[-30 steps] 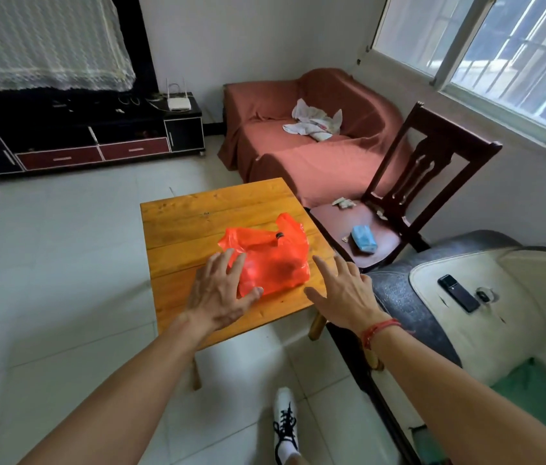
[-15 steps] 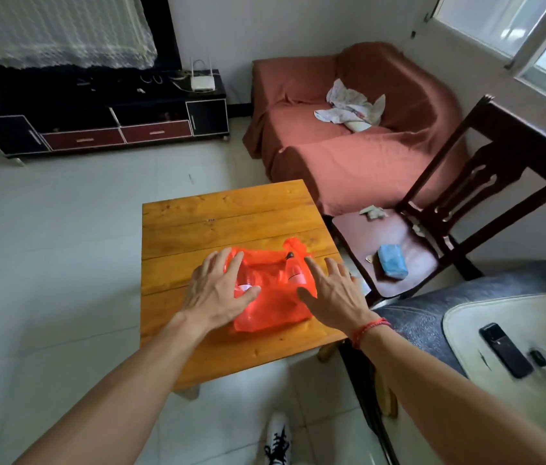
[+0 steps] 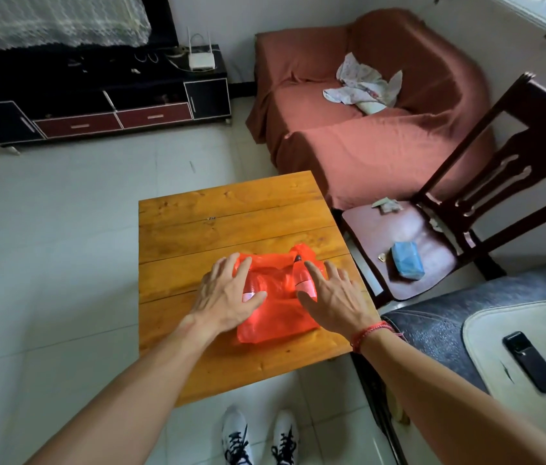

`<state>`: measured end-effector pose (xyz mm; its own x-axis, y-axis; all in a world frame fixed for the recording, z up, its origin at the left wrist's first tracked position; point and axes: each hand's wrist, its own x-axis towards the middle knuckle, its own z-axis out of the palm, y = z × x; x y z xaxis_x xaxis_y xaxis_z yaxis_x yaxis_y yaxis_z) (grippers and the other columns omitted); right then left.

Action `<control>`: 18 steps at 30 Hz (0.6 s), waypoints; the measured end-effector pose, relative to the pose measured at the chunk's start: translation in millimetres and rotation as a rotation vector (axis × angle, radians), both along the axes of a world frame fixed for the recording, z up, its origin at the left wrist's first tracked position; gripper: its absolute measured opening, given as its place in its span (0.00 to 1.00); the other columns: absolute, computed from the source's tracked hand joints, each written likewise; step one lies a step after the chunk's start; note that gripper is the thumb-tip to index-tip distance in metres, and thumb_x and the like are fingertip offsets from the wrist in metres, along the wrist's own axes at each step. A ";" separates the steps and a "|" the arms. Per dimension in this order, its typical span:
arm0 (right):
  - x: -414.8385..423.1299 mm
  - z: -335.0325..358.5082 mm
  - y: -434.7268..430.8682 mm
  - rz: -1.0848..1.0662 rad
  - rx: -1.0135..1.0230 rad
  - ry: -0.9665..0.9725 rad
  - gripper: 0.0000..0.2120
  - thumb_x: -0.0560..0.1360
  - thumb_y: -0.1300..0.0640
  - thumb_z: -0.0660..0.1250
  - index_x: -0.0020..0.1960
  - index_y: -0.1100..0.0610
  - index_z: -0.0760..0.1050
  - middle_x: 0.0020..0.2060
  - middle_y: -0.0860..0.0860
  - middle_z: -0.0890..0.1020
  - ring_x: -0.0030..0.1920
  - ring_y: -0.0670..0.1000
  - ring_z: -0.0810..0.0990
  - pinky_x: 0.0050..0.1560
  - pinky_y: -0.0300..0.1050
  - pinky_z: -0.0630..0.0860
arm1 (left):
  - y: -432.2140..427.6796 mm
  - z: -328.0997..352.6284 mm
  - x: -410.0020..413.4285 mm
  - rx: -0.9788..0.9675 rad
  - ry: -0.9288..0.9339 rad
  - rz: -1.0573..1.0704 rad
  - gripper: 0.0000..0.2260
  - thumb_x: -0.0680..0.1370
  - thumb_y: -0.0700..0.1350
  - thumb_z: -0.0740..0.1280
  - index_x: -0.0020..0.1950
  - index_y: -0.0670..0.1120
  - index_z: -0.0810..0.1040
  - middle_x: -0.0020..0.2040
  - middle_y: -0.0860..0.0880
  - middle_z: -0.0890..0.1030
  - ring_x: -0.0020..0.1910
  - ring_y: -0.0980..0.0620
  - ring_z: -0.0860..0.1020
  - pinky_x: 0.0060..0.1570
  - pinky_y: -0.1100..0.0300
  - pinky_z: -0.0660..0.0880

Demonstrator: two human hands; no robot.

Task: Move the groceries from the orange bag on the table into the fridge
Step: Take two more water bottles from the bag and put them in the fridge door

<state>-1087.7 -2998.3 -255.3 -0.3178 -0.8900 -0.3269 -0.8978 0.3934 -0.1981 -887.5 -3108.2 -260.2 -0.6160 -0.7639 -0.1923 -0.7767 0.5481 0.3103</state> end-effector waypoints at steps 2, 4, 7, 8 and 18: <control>1.9 -5.8 -7.2 -0.010 0.012 -0.012 0.34 0.81 0.40 0.57 0.82 0.48 0.49 0.75 0.60 0.64 0.69 0.63 0.69 0.64 0.58 0.71 | -6.6 -8.7 -2.9 0.022 0.004 -0.008 0.36 0.75 0.65 0.61 0.78 0.49 0.60 0.78 0.46 0.59 0.76 0.45 0.57 0.71 0.46 0.64; 3.0 -9.7 -11.7 -0.018 0.019 -0.022 0.34 0.81 0.40 0.58 0.82 0.48 0.50 0.74 0.60 0.65 0.69 0.63 0.68 0.65 0.58 0.70 | -10.4 -16.3 -7.0 0.048 0.002 -0.009 0.33 0.76 0.62 0.63 0.77 0.49 0.61 0.78 0.46 0.59 0.76 0.44 0.56 0.70 0.44 0.66; 2.4 -19.9 -23.4 -0.019 0.035 -0.055 0.33 0.81 0.40 0.57 0.82 0.49 0.51 0.74 0.60 0.65 0.69 0.63 0.69 0.65 0.59 0.72 | -20.2 -28.9 -16.7 0.102 -0.004 0.006 0.31 0.77 0.60 0.64 0.76 0.50 0.61 0.78 0.46 0.58 0.76 0.44 0.56 0.69 0.43 0.67; 2.0 -23.5 -27.5 -0.019 0.036 -0.068 0.33 0.81 0.40 0.57 0.81 0.49 0.52 0.73 0.60 0.66 0.68 0.63 0.69 0.64 0.59 0.73 | -23.2 -32.4 -20.6 0.115 -0.009 0.009 0.31 0.77 0.59 0.64 0.76 0.50 0.61 0.77 0.45 0.59 0.76 0.44 0.56 0.69 0.44 0.67; -4.1 -75.0 -68.8 -0.024 0.129 -0.169 0.30 0.81 0.44 0.58 0.81 0.50 0.55 0.70 0.61 0.69 0.66 0.65 0.71 0.61 0.60 0.74 | -42.3 -86.8 -59.2 0.389 -0.103 0.067 0.25 0.76 0.53 0.67 0.72 0.47 0.69 0.69 0.43 0.68 0.69 0.40 0.67 0.67 0.46 0.67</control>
